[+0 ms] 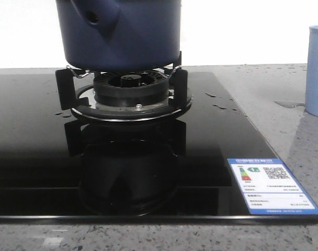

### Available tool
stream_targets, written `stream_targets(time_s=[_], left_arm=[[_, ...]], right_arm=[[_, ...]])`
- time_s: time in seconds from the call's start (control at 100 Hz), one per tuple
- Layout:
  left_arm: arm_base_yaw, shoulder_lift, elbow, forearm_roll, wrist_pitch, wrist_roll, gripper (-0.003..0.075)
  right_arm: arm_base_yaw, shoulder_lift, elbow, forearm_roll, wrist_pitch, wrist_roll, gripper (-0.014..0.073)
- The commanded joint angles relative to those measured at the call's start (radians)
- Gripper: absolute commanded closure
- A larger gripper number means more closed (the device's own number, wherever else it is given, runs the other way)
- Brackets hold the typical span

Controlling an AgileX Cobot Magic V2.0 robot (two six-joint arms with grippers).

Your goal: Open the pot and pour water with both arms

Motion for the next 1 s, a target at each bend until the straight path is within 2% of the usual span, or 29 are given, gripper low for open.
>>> stream_targets(time_s=[0.0, 0.09, 0.99], left_arm=[[0.002, -0.028, 0.034, -0.012, -0.046, -0.009, 0.0739], [0.002, -0.028, 0.034, -0.012, -0.046, -0.009, 0.0739], [0.002, -0.028, 0.034, -0.012, -0.046, -0.009, 0.0739]], right_arm=[[-0.013, -0.025, 0.020, -0.008, 0.009, 0.025, 0.0668], [-0.013, -0.020, 0.025, -0.008, 0.116, 0.025, 0.0668], [-0.013, -0.027, 0.025, -0.021, 0.117, 0.025, 0.0668]])
